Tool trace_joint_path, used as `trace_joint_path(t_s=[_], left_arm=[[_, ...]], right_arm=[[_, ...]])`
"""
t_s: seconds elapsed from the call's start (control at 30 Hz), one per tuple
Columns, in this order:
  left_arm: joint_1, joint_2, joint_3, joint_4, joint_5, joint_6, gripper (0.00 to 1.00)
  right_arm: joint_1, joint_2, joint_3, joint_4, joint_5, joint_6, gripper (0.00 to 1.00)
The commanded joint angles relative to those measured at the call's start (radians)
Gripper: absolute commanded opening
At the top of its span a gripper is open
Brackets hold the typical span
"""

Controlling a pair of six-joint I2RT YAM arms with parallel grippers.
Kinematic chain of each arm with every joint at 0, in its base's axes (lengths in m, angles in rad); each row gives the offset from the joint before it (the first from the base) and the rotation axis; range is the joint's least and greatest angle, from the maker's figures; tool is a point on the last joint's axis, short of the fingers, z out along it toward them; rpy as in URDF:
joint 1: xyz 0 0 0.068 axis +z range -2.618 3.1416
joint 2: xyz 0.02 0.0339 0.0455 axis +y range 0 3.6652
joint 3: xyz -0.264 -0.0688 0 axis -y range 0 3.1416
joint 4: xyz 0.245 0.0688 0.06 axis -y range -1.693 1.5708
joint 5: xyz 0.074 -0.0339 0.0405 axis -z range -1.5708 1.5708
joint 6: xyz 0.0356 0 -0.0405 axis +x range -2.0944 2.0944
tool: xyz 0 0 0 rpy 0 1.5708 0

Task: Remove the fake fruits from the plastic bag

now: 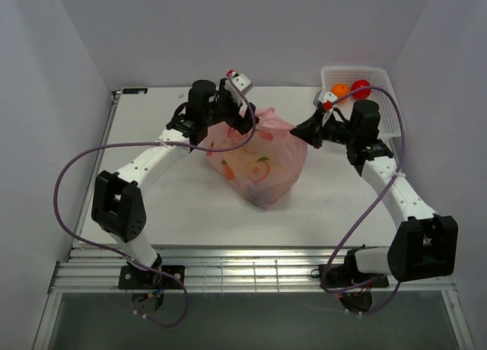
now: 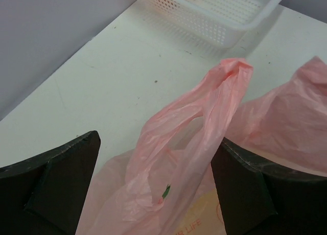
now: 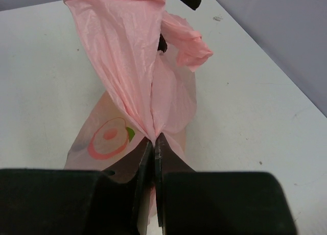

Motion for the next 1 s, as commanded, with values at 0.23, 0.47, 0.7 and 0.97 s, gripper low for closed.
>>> trace_joint_path(t_s=[0.23,0.47,0.7,0.97], left_arm=[[-0.011,0.029,0.112,-0.016,0.059,0.031,0.47],[-0.013,0.039,0.141,0.131,-0.303,-0.046,0.00],[0.004,0.086,0.350,0.125,-0.621,-0.053,0.00],[0.147,0.043,0.448,-0.025,-0.566,-0.224,0.00]], right_arm=[[-0.005,-0.043,0.046,0.019,-0.010,-0.025,0.08],[-0.022,-0.044,0.069,0.022,0.028,-0.020,0.08],[-0.087,0.015,0.254,0.047,0.071,0.052,0.08],[-0.130,-0.009,0.296,0.047,0.016,0.021,0.08]])
